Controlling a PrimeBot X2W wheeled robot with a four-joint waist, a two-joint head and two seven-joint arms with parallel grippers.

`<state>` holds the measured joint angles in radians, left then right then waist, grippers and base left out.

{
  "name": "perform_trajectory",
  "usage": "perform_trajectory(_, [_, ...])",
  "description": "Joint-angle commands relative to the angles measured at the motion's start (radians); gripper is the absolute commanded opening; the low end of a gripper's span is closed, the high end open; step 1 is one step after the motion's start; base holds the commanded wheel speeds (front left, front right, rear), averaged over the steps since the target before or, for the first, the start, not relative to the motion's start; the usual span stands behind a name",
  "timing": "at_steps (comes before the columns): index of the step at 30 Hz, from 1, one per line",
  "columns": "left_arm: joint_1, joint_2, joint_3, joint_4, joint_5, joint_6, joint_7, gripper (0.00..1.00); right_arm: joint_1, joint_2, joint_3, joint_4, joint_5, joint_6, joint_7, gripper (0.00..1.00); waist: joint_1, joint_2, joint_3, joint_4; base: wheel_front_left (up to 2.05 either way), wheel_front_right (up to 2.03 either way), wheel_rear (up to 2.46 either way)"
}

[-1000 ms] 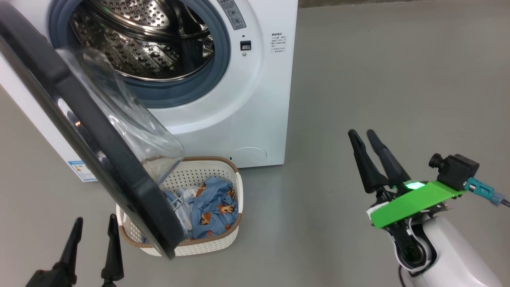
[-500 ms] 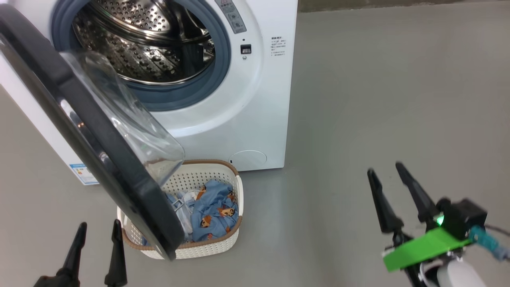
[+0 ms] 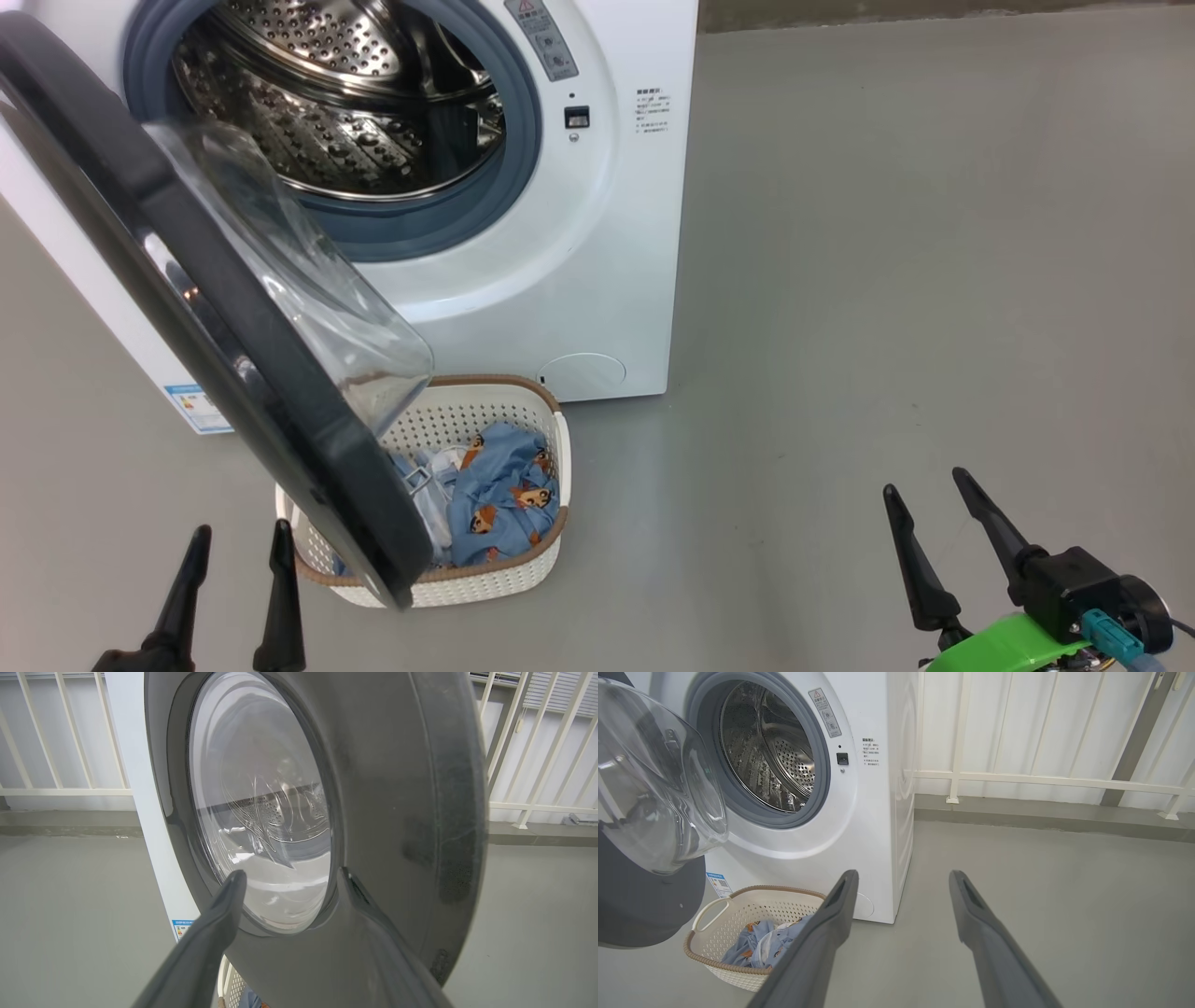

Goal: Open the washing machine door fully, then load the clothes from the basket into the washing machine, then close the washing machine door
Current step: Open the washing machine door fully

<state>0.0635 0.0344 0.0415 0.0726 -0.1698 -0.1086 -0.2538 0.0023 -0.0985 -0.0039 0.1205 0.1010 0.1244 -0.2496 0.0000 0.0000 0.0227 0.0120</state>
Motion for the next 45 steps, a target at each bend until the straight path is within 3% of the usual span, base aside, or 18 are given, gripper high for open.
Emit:
perform_trajectory(1, [-0.010,0.016,0.028,-0.027,0.003,0.008,-0.008,1.00,-0.007,0.000,0.017,-0.010,-0.016,0.006,-0.012,1.00,0.0000,0.0000,0.001,0.002,0.00,0.00,0.00])
perform_trajectory(14, [-0.009,0.016,0.018,-0.028,0.006,0.010,-0.008,1.00,-0.013,0.026,-0.003,0.002,-0.035,0.006,-0.012,1.00,0.0000,0.0000,0.003,0.007,0.00,0.00,0.00])
perform_trajectory(15, [-0.010,0.016,0.017,-0.031,0.007,0.009,-0.008,0.46,-0.013,0.027,-0.005,0.000,-0.037,0.006,-0.012,1.00,0.0000,0.0000,0.004,0.007,0.00,0.00,0.00])
perform_trajectory(16, [-0.010,0.016,0.015,-0.032,0.007,0.007,-0.008,0.00,-0.014,0.027,-0.005,-0.002,-0.038,0.006,-0.012,1.00,0.0000,0.0000,0.004,0.007,0.00,0.00,0.00])
perform_trajectory(23, [-0.027,0.016,0.024,-0.084,-0.003,0.002,-0.008,0.00,-0.014,0.032,-0.012,-0.005,-0.042,0.006,-0.012,1.00,0.0000,0.0000,0.004,0.006,0.00,0.00,0.00])
perform_trajectory(34, [-0.130,0.016,0.065,-0.430,0.015,-0.014,-0.008,0.00,-0.019,0.033,-0.016,-0.015,-0.043,0.006,-0.012,1.00,0.0000,0.0000,0.011,0.009,0.00,0.00,0.00])
perform_trajectory(38, [-0.167,0.021,-0.037,-0.554,0.020,-0.021,-0.008,0.00,-0.024,0.029,-0.008,-0.012,-0.044,0.006,-0.012,1.00,0.0000,0.0000,0.014,0.006,0.00,0.00,0.00])
perform_trajectory(45, [-0.186,0.059,-0.270,-0.591,0.032,-0.022,-0.008,0.00,-0.030,0.026,0.001,-0.007,-0.042,0.006,-0.012,1.00,0.0000,0.0000,0.016,0.003,0.00,0.00,0.00])
